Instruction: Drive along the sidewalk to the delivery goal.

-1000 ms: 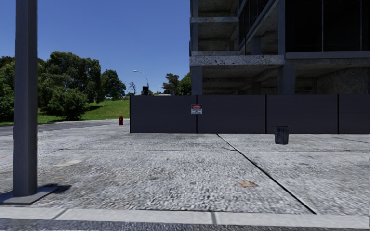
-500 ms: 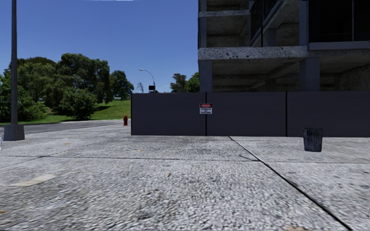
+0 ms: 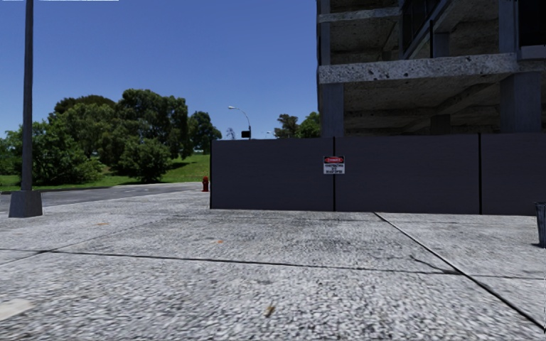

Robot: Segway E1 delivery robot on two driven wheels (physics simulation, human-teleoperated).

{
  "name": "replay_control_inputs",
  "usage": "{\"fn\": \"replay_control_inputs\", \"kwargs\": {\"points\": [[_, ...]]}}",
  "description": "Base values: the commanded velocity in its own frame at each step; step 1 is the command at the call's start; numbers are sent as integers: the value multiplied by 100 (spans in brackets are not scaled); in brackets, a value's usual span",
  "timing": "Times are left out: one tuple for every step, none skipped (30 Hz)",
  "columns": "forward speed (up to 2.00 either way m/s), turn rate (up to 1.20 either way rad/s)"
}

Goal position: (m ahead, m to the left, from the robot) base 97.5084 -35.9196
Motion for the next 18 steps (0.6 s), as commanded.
{"fn": "replay_control_inputs", "kwargs": {"points": [[173, 39], [173, 39], [173, 39], [173, 39], [173, 39], [172, 40], [172, 41], [172, 43], [172, 43], [172, 45], [172, 45], [172, 45], [172, 45], [172, 45], [171, 45], [171, 45], [171, 46], [171, 47]]}}
